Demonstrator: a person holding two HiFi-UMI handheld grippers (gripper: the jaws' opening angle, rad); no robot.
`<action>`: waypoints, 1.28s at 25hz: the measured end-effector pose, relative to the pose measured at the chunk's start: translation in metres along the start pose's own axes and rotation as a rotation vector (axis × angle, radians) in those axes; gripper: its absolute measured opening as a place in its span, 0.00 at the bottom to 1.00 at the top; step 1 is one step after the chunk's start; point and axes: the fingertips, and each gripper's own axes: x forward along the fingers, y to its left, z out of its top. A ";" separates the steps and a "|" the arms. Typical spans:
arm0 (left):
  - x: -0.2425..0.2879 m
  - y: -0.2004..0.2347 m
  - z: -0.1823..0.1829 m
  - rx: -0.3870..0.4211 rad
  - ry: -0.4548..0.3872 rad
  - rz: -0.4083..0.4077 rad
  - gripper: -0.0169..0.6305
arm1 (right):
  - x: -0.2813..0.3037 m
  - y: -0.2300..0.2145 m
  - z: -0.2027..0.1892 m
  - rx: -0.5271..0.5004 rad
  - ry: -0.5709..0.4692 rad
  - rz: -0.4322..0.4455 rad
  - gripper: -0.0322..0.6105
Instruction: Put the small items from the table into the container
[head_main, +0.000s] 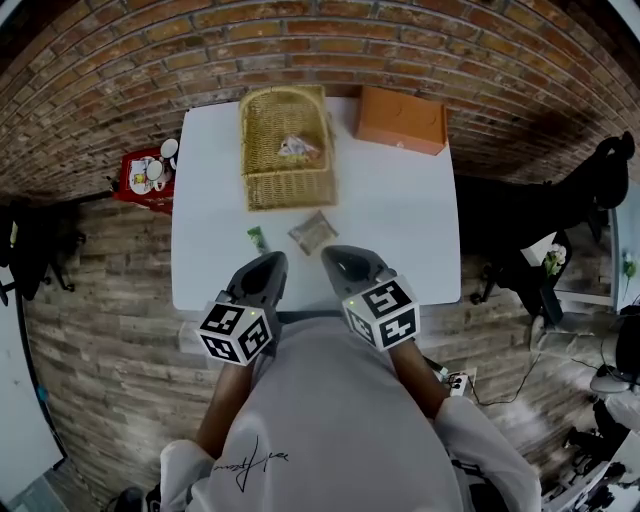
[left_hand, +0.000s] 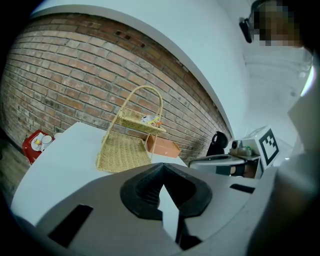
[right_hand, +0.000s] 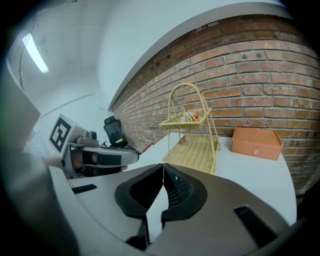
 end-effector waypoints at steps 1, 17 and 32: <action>-0.001 0.000 -0.001 0.001 0.001 0.001 0.04 | 0.000 0.000 -0.002 0.003 0.003 -0.001 0.09; -0.005 0.005 -0.004 -0.040 -0.015 -0.010 0.04 | 0.009 -0.006 -0.018 0.131 0.037 -0.026 0.09; 0.003 0.026 -0.006 -0.065 0.047 -0.015 0.04 | 0.043 -0.019 -0.025 0.227 0.103 -0.046 0.11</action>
